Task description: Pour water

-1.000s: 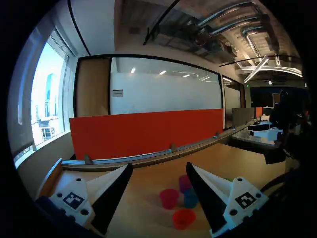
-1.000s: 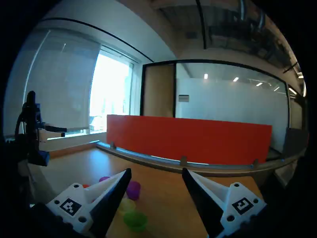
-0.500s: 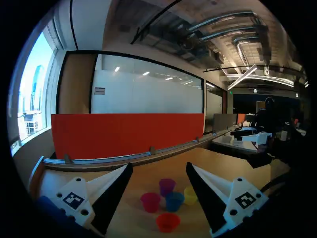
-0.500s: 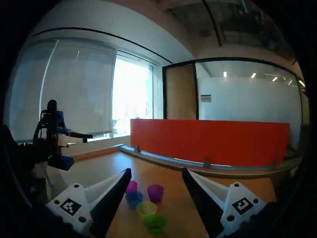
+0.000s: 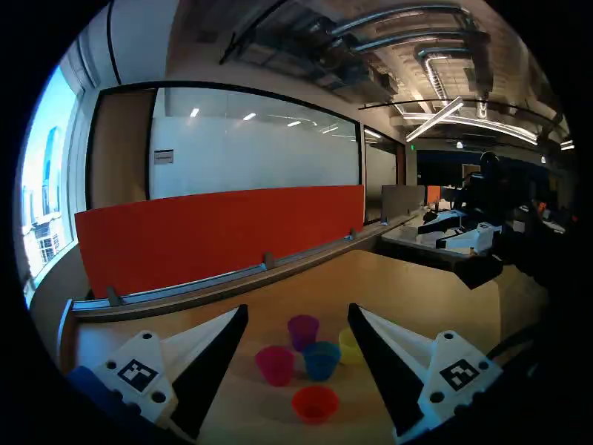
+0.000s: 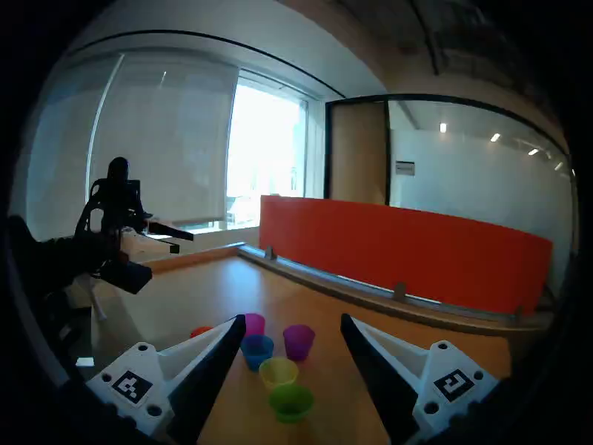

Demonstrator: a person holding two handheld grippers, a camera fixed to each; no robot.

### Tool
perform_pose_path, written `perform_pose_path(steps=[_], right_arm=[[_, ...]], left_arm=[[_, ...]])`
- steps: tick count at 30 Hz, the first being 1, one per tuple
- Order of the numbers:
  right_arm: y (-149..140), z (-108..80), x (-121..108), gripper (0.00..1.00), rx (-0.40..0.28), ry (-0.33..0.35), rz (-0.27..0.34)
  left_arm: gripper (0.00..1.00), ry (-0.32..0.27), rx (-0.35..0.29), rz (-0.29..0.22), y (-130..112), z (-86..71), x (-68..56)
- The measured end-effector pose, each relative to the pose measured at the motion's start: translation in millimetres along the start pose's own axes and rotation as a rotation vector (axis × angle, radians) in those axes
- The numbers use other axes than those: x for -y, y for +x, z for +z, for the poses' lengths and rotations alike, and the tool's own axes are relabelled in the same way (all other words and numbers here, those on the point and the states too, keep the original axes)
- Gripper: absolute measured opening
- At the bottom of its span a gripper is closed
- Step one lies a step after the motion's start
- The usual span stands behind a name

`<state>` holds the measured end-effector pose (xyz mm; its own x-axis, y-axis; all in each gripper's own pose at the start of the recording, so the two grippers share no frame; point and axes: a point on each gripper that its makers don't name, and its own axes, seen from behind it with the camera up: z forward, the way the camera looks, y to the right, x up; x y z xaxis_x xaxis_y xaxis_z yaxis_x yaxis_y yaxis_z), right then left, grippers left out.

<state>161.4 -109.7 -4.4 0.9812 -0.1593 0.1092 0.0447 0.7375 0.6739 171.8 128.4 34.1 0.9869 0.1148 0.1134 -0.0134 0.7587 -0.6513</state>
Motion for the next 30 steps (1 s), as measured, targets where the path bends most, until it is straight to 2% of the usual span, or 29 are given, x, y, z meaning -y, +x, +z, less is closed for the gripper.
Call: perform_pose_path(steps=[8,15,30], right_arm=[[-4,0.7,6,0.99,0.044,0.05,-0.022],[-11,0.8,2,0.99,0.072,0.06,-0.027],[-39,3.2,-1,0.99,0.159,0.08,-0.051]], left_arm=[[1.0,-0.061,0.074,0.049,-12,9.5,-5.3],[1.0,-0.124,0.124,0.102,-24,16.6,-18.9],[1.0,-0.171,0.241,0.144,-49,37.1,-21.8]])
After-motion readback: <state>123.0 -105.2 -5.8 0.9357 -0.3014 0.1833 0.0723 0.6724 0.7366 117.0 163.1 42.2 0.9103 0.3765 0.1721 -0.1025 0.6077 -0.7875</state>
